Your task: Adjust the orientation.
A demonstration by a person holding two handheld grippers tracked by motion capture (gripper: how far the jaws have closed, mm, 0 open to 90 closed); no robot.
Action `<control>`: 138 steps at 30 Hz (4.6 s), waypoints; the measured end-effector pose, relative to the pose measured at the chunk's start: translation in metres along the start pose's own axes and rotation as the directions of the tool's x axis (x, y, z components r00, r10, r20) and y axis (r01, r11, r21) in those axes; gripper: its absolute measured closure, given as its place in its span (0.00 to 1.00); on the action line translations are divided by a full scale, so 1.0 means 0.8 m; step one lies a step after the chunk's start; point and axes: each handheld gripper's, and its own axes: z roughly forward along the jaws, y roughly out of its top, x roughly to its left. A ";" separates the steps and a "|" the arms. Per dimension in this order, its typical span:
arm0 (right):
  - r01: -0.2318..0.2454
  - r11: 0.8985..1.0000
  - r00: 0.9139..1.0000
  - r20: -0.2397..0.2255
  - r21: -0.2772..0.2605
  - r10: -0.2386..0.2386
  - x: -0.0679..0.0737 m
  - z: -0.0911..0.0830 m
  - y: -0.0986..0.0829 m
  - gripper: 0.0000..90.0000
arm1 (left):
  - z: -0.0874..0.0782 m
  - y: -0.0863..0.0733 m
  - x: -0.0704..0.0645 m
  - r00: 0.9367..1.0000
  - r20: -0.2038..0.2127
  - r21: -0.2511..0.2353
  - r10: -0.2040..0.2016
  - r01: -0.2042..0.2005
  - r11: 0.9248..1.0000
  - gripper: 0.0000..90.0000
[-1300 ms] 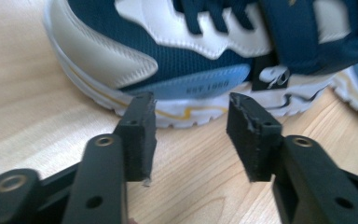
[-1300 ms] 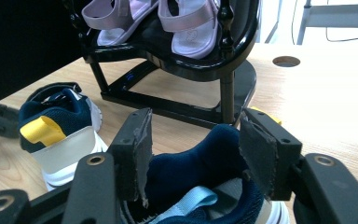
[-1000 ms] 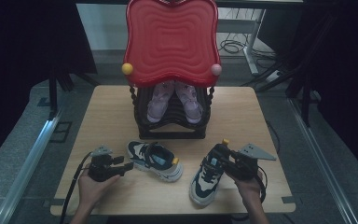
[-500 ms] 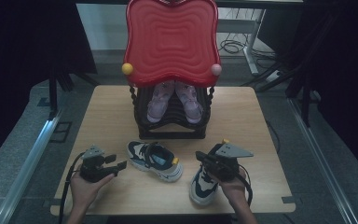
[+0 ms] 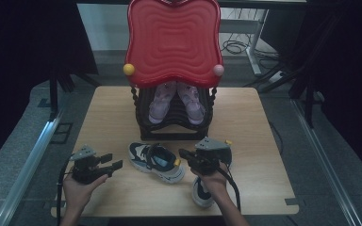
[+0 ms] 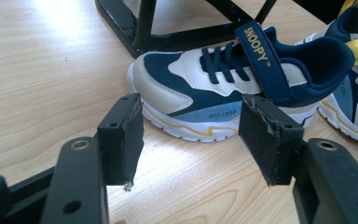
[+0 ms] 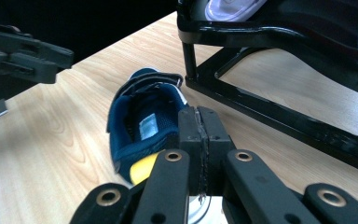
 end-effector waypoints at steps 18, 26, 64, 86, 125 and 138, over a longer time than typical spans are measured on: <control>0.004 0.998 0.999 0.039 0.057 -0.007 0.007 0.026 -0.005 0.99 | -0.001 -0.005 0.006 1.000 -0.005 -0.006 0.007 -0.007 1.000 0.45; 0.017 0.998 0.999 0.050 0.063 -0.021 0.009 0.030 -0.005 0.99 | 0.001 -0.007 0.008 1.000 -0.001 -0.001 0.006 -0.006 1.000 0.45; 0.101 0.992 0.992 -0.083 0.076 -0.094 0.070 0.037 -0.019 0.99 | 0.000 -0.012 0.021 1.000 -0.012 0.017 -0.026 0.027 0.999 0.44; 0.107 0.991 0.985 -0.140 0.074 -0.096 0.088 0.052 -0.021 0.99 | -0.004 -0.011 0.023 1.000 -0.011 0.013 -0.023 0.024 1.000 0.44; 0.176 0.983 0.945 -0.289 0.048 -0.155 0.134 0.111 -0.007 0.99 | -0.026 -0.011 0.041 0.998 -0.037 -0.019 -0.056 0.055 0.998 0.44; 0.198 0.979 0.938 -0.302 0.054 -0.173 0.146 0.137 0.007 0.99 | -0.041 -0.013 0.058 0.994 -0.054 -0.048 -0.092 0.089 0.995 0.44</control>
